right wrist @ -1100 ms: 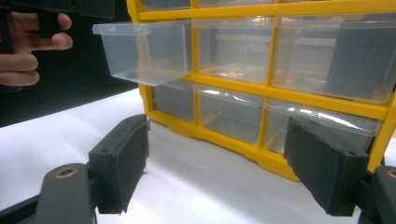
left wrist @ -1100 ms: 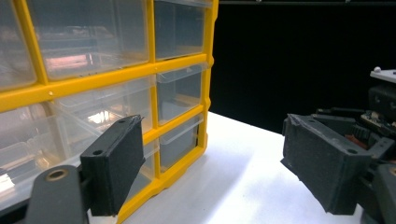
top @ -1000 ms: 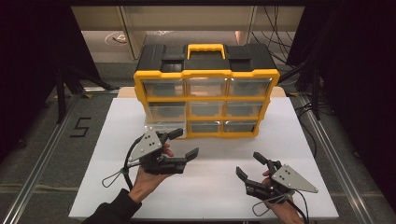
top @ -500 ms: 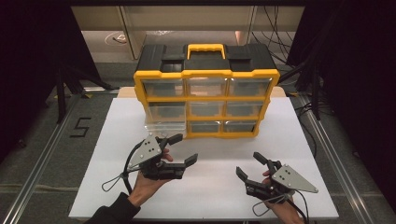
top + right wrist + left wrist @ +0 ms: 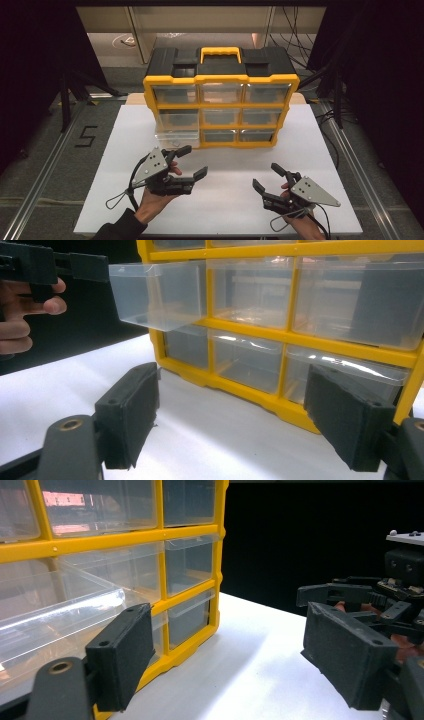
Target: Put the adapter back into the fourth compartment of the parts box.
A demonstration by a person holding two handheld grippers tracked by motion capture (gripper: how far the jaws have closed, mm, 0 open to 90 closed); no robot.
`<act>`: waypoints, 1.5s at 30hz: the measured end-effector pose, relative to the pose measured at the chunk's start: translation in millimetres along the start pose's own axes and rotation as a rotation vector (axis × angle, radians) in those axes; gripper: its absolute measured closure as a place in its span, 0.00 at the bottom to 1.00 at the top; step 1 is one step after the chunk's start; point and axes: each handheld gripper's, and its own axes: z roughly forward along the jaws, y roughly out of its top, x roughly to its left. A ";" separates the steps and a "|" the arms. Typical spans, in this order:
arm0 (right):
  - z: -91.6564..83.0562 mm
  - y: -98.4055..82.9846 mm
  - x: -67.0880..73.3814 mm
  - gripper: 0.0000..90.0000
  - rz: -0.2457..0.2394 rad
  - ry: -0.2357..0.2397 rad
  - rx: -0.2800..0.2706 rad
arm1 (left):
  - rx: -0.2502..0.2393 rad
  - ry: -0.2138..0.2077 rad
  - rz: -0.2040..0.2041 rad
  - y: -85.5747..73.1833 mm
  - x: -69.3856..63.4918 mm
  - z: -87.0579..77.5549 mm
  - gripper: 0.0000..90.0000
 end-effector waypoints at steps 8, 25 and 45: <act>0.2 -0.2 0.0 0.26 -0.003 0.000 0.000 | -0.009 0.000 -0.006 -3.2 0.1 -3.5 0.22; 0.1 -0.3 -0.2 0.26 -0.004 0.000 0.000 | -0.015 0.002 -0.010 -11.7 -0.2 -12.4 0.21; 0.5 -0.7 -0.1 0.26 -0.006 0.002 0.005 | 0.031 0.023 -0.013 -25.6 2.1 -25.1 0.19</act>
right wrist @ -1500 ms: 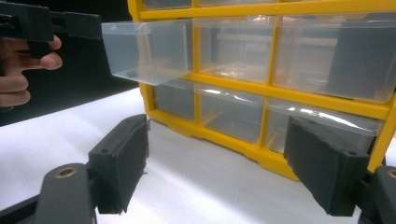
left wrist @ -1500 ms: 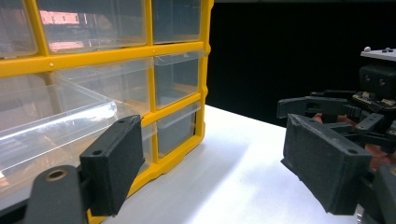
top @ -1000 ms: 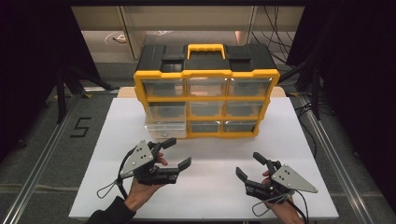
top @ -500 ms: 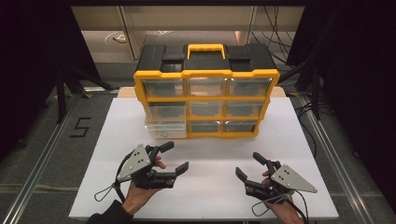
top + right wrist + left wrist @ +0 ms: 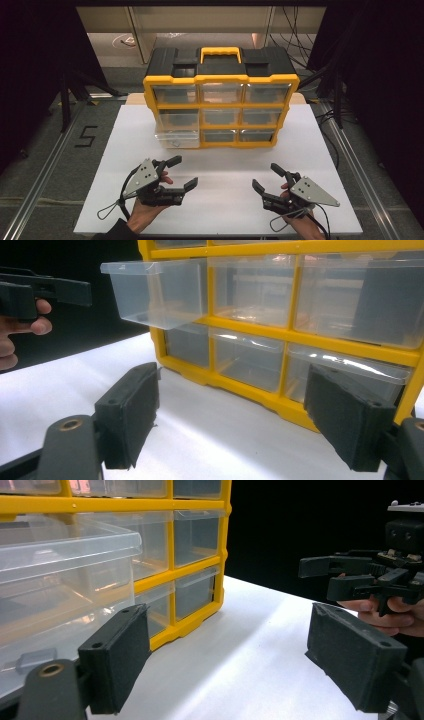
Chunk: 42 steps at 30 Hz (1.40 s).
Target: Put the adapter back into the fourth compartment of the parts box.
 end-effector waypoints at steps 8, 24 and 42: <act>-0.4 0.3 0.2 0.26 -0.002 0.001 0.001 | 0.015 0.007 0.016 -7.3 -0.7 -2.1 0.18; -0.8 0.6 0.6 0.26 -0.006 -0.001 -0.002 | 0.016 0.016 0.017 -12.7 -2.9 -9.5 0.18; -0.1 0.1 0.6 0.26 -0.007 -0.003 -0.001 | 0.017 0.011 -0.004 -14.7 -1.6 -7.9 0.18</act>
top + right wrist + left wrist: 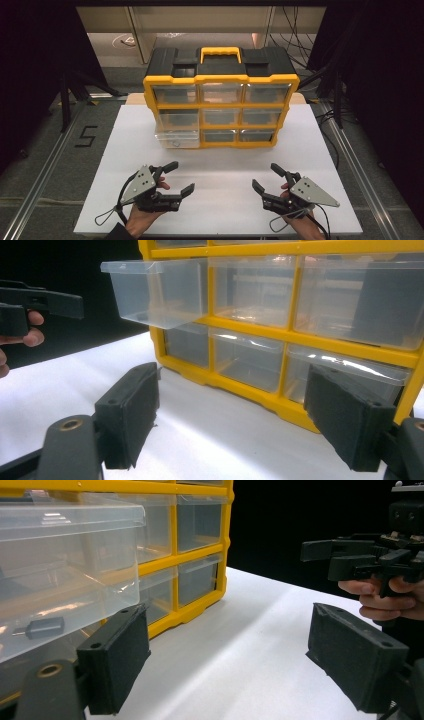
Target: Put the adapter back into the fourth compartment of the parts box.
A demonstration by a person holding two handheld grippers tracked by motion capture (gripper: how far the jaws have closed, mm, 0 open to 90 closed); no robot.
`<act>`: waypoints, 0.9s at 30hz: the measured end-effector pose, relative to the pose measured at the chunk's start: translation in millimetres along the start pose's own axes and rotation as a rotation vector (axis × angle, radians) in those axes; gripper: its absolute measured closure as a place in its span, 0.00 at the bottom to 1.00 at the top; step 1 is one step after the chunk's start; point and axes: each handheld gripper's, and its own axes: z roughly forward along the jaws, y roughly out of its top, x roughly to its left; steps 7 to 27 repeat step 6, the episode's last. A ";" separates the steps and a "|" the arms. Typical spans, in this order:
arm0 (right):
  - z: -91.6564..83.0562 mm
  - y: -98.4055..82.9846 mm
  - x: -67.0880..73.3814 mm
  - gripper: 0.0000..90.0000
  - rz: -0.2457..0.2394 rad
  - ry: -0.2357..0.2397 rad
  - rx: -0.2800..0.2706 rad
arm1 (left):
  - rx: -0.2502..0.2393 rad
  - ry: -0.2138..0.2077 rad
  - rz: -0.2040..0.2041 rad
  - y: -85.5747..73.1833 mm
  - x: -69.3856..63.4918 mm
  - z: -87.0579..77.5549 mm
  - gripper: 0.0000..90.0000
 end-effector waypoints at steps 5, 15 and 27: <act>-0.1 0.0 -0.3 0.26 0.000 0.000 0.000 | 0.009 -0.003 0.001 -0.3 0.1 0.9 0.18; -0.2 0.1 -0.3 0.26 0.000 0.000 0.000 | 0.008 -0.003 0.001 -0.2 0.2 0.9 0.18; -0.2 0.1 -0.3 0.26 0.000 0.000 0.000 | 0.008 -0.003 0.001 -0.2 0.2 0.9 0.18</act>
